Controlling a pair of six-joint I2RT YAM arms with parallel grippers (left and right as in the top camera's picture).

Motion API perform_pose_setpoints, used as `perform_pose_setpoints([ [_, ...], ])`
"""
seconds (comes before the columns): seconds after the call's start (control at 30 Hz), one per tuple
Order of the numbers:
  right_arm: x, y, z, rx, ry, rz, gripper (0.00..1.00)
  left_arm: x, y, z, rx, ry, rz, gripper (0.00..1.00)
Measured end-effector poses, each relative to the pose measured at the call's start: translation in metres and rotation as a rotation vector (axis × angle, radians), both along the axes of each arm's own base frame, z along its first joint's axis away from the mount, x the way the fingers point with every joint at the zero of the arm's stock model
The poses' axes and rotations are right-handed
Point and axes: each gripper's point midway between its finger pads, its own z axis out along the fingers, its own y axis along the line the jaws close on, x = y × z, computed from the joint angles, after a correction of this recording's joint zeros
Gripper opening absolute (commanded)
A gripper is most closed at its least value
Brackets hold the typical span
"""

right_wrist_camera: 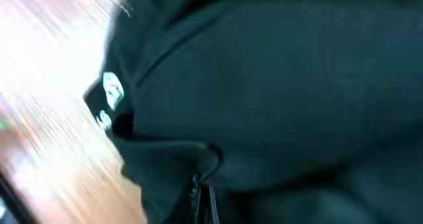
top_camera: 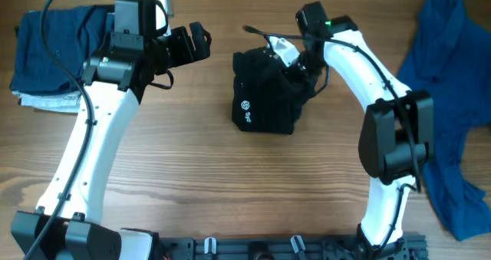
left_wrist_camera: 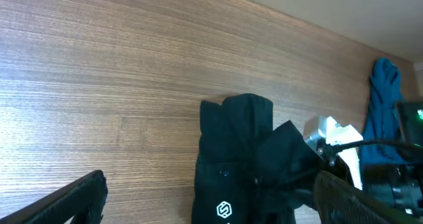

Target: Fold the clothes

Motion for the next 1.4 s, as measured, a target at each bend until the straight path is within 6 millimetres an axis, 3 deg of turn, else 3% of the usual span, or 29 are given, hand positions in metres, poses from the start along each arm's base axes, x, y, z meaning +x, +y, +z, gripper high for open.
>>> perform_pose_setpoints([
  [0.17, -0.017, -0.035, 0.016, -0.114, 0.115, -0.205, 0.04, 0.000, 0.000, 0.000, 0.000, -0.001, 0.000, 1.00],
  [0.33, -0.020, -0.086, 0.017, -0.204, 0.225, -0.456, 0.07, 0.000, 0.001, 0.000, 0.003, -0.001, 0.003, 1.00],
  [0.37, -0.023, -0.093, 0.017, -0.217, 0.247, -0.478, 0.15, 0.000, 0.001, 0.000, 0.003, -0.001, 0.003, 1.00],
  [0.4, -0.029, -0.101, 0.017, -0.239, 0.275, -0.499, 0.40, 0.000, 0.001, 0.000, 0.003, -0.001, 0.003, 1.00],
  [0.47, -0.034, -0.108, 0.017, -0.261, 0.299, -0.510, 0.76, 0.000, 0.001, 0.000, 0.004, -0.001, 0.004, 1.00],
  [0.5, -0.036, -0.109, 0.017, -0.268, 0.305, -0.512, 0.86, 0.001, 0.001, 0.000, 0.005, -0.002, 0.005, 1.00],
  [0.67, -0.037, -0.110, 0.017, -0.278, 0.302, -0.499, 0.79, 0.001, 0.003, 0.000, 0.011, -0.002, 0.011, 1.00],
  [0.73, -0.027, -0.109, 0.016, -0.264, 0.262, -0.501, 0.75, 0.001, 0.003, 0.000, 0.013, -0.003, 0.012, 1.00],
  [0.83, 0.008, -0.100, 0.017, -0.182, 0.131, -0.509, 0.57, 0.001, 0.004, -0.001, 0.016, -0.003, 0.015, 1.00],
  [0.87, 0.021, -0.094, 0.021, -0.134, 0.091, -0.514, 0.54, 0.001, 0.004, -0.001, 0.016, -0.003, 0.015, 1.00],
  [1.03, 0.036, -0.070, 0.025, -0.050, 0.071, -0.577, 0.56, 0.001, 0.004, -0.012, 0.023, 0.035, 0.015, 1.00],
  [1.2, 0.005, -0.036, -0.020, -0.079, 0.156, -0.597, 0.57, 0.005, 0.004, -0.035, 0.036, 0.091, 0.017, 1.00],
  [1.33, -0.017, -0.046, -0.062, -0.134, 0.206, -0.684, 0.68, 0.006, 0.004, -0.036, 0.040, 0.093, 0.019, 1.00],
  [1.4, -0.015, -0.049, -0.062, -0.128, 0.179, -0.718, 0.75, 0.006, 0.004, -0.036, 0.041, 0.094, 0.019, 1.00],
])
